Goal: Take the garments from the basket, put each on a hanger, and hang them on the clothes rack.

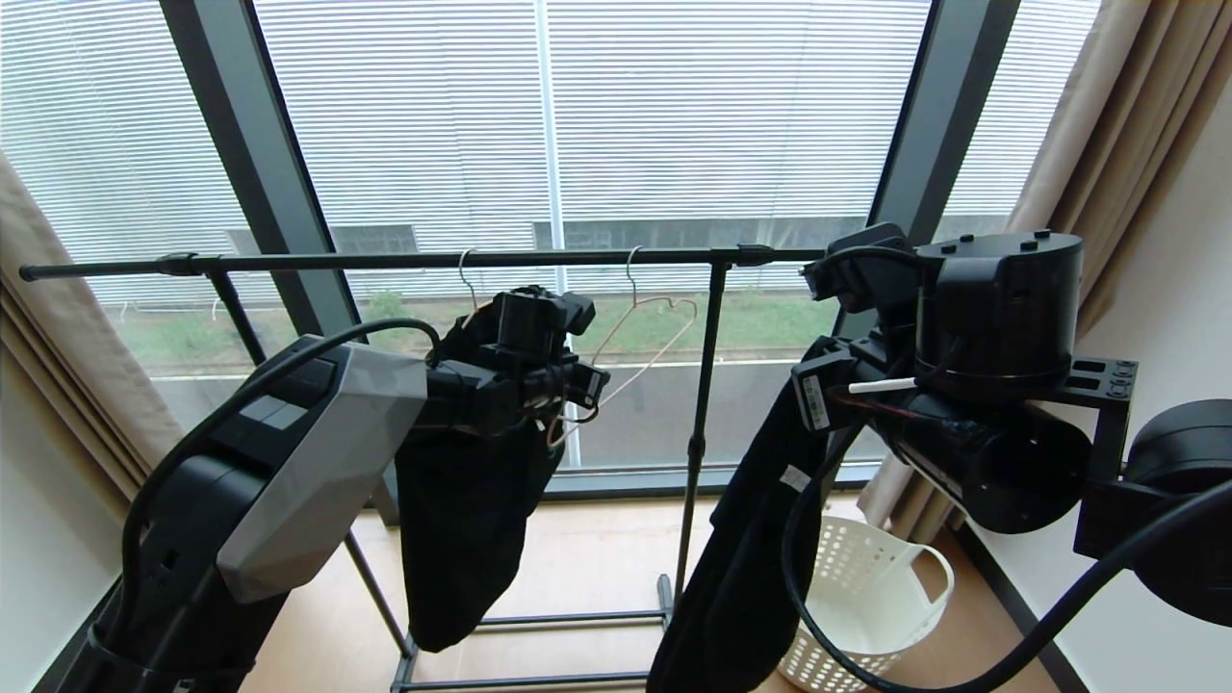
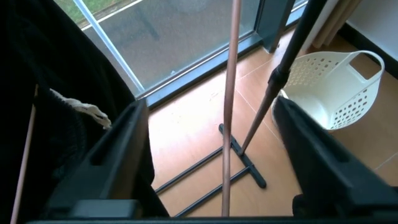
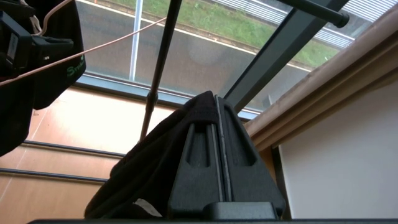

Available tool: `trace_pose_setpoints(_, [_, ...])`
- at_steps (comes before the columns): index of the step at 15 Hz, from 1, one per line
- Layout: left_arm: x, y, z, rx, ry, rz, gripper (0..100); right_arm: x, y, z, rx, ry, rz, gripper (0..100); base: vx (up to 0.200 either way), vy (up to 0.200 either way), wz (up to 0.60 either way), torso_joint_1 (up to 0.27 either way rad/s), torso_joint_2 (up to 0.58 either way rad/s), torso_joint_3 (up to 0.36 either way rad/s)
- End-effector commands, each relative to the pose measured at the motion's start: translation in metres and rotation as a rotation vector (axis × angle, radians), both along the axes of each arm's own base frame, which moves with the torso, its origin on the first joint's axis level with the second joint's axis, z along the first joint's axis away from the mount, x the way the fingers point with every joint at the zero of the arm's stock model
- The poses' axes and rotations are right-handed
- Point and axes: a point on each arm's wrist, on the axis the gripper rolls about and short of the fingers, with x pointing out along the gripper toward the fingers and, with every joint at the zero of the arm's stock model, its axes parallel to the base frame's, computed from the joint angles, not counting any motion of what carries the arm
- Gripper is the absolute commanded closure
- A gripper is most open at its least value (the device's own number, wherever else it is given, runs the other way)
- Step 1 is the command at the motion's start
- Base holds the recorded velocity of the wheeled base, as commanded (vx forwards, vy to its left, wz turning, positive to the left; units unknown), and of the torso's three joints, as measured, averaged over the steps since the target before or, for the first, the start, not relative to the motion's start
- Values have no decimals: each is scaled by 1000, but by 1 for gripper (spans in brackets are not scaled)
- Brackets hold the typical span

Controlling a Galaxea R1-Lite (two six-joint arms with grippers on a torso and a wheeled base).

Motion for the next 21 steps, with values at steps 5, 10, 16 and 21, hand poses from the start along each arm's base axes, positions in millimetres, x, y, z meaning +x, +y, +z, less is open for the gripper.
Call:
trace_pose_setpoints(5, [0,-1,2,-2,-6,0,100,0,0,1,1,-2,0,100,0,0,0,0,0,0])
trace_pose_setpoints(10, [-2,0,15,-9,-28,13,100,-1,0,1,2,-3,0,100,0,0,0,0,0,0])
trace_pose_setpoints(16, [-12,-4,35,-22,-54,2,100,-1,-1,3,5,-6,0,100,0,0,0,0,0,0])
trace_pose_setpoints(21, [-22,-1,38,-11,-32,0,100,-1,-1,3,5,-6,0,100,0,0,0,0,0,0])
